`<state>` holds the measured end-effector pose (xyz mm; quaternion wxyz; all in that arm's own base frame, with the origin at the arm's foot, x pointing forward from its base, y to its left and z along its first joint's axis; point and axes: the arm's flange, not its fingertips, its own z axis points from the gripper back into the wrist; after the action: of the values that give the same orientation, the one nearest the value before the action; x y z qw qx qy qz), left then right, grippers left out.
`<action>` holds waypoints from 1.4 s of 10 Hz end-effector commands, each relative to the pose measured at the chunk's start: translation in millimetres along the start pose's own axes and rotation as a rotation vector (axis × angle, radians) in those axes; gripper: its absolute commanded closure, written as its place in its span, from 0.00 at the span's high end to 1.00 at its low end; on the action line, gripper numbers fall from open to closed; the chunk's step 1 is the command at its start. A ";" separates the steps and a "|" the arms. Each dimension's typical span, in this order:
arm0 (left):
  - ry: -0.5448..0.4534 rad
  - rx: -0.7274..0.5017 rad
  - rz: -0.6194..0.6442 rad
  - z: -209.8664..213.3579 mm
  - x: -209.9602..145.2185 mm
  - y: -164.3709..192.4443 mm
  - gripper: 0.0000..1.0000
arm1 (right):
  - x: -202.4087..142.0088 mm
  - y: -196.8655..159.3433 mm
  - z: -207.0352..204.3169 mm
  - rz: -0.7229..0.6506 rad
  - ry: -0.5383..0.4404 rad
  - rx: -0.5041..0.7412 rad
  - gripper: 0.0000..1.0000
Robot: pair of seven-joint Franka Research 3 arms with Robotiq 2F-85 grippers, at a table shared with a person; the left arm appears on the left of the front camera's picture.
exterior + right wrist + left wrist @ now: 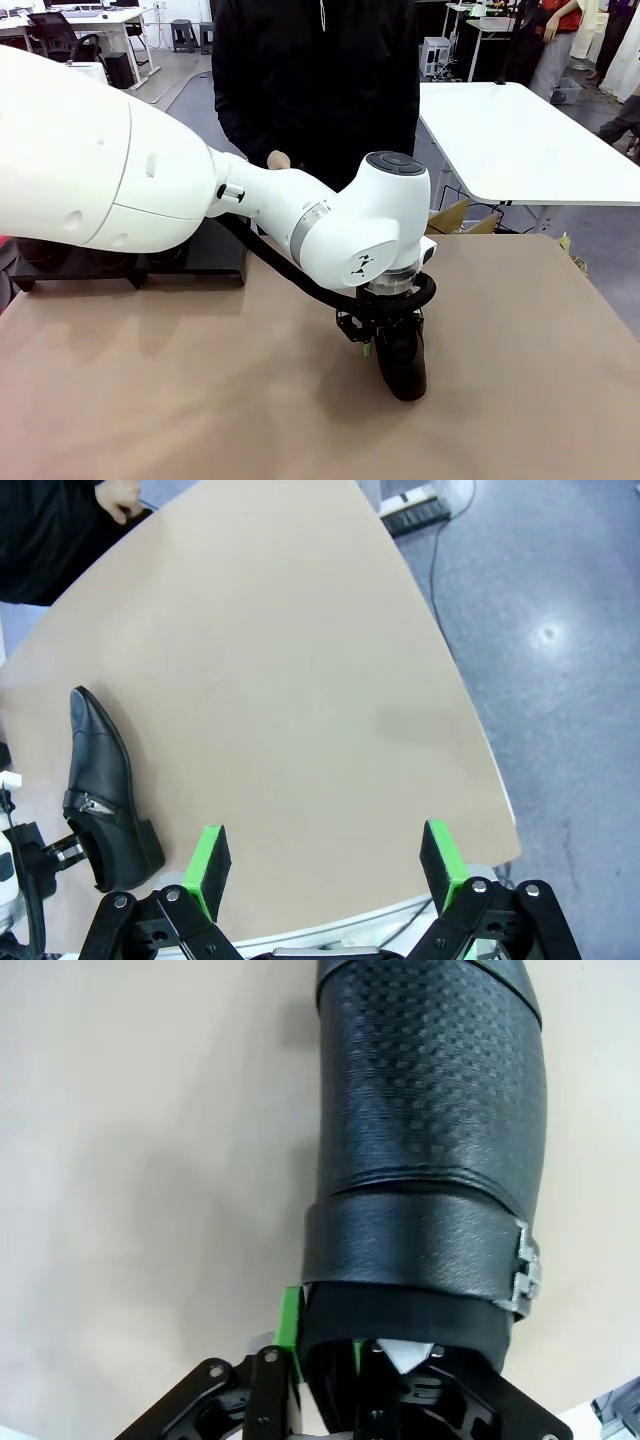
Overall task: Organize the shoes by placing them on the stand.
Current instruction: Place the Shoe from the middle of the table onto the Shoes Stand.
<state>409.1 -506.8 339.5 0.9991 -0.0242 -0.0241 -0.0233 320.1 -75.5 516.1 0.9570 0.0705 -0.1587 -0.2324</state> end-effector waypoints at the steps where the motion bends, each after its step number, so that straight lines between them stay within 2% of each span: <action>1: 0.022 0.011 -0.022 -3.8 1.2 -0.8 0.00 | 0.4 -0.6 -0.8 0.004 0.002 0.009 1.00; 7: 0.065 -0.013 -0.029 9.0 -7.4 3.3 0.00 | 0.4 -0.6 -0.8 0.004 0.002 0.009 1.00; 8: 0.016 -0.030 -0.053 27.5 -15.4 13.0 0.00 | 0.4 -0.6 -0.8 0.004 0.002 0.009 1.00; 10: -0.107 0.009 -0.140 74.2 -20.9 52.9 0.00 | 0.4 -0.6 -0.8 0.004 0.002 0.009 1.00; 11: -0.172 0.049 -0.129 93.4 -17.2 78.3 0.00 | 0.4 -0.6 -0.8 0.004 0.002 0.009 1.00; 14: -0.225 0.133 -0.157 122.7 8.8 155.3 0.00 | 0.4 -0.6 -0.8 0.004 0.002 0.009 1.00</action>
<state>418.1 -365.8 459.7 0.9877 0.0288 -0.1288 -0.0836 320.0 -75.6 515.8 0.9570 0.0705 -0.1582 -0.2327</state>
